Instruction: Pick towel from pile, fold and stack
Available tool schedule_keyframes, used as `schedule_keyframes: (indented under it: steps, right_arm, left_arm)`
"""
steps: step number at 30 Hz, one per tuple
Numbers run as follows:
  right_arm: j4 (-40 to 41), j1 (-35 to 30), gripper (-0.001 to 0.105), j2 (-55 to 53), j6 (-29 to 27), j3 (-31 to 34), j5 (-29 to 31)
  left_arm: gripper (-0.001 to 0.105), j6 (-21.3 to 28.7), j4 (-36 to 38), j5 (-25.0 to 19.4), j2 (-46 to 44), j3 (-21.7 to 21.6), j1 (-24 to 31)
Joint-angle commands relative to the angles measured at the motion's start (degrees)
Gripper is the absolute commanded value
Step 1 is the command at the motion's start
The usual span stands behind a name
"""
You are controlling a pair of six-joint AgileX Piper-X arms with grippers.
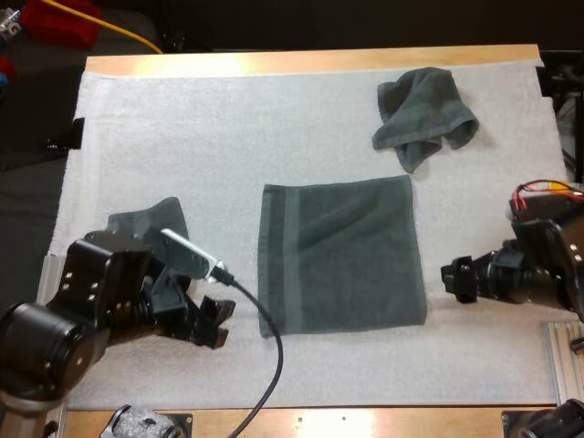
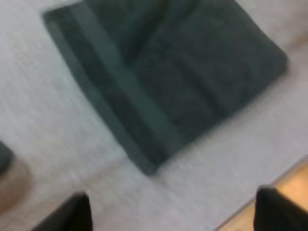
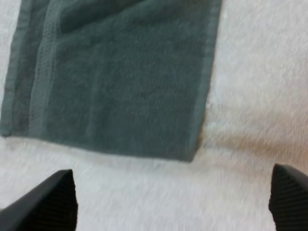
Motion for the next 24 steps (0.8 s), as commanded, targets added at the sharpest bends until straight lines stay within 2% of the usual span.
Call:
schedule_keyframes:
  steps: [1, 6, 8, 13, 19, 24]
  right_arm:
    - [1.36, -0.05, 0.078, -0.84, 0.37, -0.01, -1.23]
    - [3.6, -0.05, 0.078, -2.98, 2.06, 0.2, -2.84]
    - [3.62, -0.05, 0.078, -3.53, 2.17, 1.12, -3.81]
    - [2.35, -0.05, 0.078, -5.1, 2.44, 8.17, -5.72]
    - [-6.45, -0.05, 0.078, -5.14, 3.22, 17.09, -6.73]
    - [-15.54, -0.05, 0.078, -5.14, 5.68, 24.47, -9.92]
  left_arm:
    - [0.065, -0.91, 0.87, 2.2, -0.82, -0.22, -0.28]
    - [0.065, -3.23, 1.73, 9.15, -3.19, -0.22, -0.28]
    - [0.065, -3.29, 2.07, 9.55, -3.68, -0.22, -0.28]
    - [0.065, -3.28, 2.23, 10.76, -3.95, -0.22, -0.28]
    - [0.065, -3.28, 2.3, 13.28, -3.95, 0.48, -0.28]
    - [0.065, -3.28, 2.38, 13.85, -3.95, 1.85, -0.28]
